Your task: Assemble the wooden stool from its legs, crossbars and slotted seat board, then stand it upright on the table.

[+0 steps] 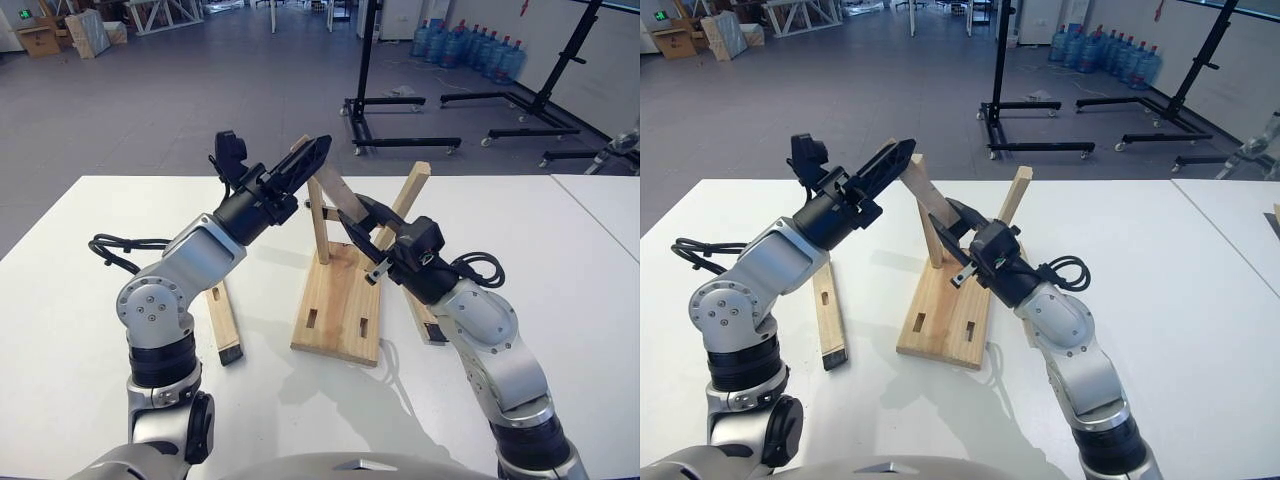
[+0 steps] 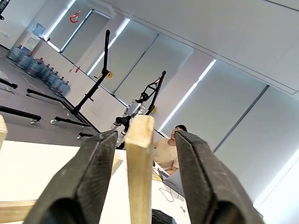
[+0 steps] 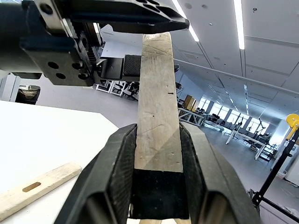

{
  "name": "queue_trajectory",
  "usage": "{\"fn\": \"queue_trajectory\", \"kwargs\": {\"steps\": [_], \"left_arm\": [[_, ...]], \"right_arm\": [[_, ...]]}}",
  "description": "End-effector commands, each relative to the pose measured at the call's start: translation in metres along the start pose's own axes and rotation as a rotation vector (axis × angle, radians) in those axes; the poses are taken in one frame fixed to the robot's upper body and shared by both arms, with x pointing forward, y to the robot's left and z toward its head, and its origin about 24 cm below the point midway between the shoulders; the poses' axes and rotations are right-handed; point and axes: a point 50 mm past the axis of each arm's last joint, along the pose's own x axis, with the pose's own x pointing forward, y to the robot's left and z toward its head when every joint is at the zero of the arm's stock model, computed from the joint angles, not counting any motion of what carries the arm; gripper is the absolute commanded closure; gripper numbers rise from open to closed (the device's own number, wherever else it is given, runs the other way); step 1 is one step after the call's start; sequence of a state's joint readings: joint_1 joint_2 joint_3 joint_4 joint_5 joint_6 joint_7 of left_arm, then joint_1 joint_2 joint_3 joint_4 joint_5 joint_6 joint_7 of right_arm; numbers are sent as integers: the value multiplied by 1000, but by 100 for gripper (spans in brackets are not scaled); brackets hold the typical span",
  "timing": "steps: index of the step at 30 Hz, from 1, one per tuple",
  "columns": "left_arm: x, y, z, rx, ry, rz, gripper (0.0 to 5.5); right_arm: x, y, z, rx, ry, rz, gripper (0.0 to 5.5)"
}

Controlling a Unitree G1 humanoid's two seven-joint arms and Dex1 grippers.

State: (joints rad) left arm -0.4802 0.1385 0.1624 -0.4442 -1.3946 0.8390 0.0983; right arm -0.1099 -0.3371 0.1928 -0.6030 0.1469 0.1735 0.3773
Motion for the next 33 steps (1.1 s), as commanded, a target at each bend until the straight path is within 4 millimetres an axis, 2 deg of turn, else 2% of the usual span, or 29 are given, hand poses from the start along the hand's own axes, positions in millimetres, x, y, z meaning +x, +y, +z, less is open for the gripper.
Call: {"fn": "queue_trajectory", "kwargs": {"steps": [1,8,13,14,17,18,20,23,27,29,31,33], "left_arm": [[0,2,-10,24,43,27,378],[0,6,-4,60,13,48,496],[0,-2,2,3,-40,-19,510],[0,-2,3,-4,-49,-25,510],[0,1,3,17,-45,16,511],[0,4,4,40,-45,55,511],[-5,12,14,133,-73,162,511],[-34,29,34,608,-79,493,511],[-59,36,50,981,-211,781,511],[-81,57,50,1029,-214,974,511],[-102,88,38,957,-139,1134,511],[-117,115,23,784,-117,1257,511]], "right_arm": [[1,-1,0,4,4,-11,422],[0,2,-3,27,20,3,422],[0,6,-8,103,48,0,422],[0,6,-9,120,53,-3,384],[-1,5,-7,155,50,-15,327],[-1,4,-8,169,52,-20,308],[0,4,-9,181,63,-24,308],[-10,-6,-18,159,116,-102,308],[-23,-6,-22,141,158,-187,308],[-26,-6,-25,125,174,-211,308],[-27,-8,-28,111,184,-235,308],[-27,-10,-30,99,189,-257,308]]}}
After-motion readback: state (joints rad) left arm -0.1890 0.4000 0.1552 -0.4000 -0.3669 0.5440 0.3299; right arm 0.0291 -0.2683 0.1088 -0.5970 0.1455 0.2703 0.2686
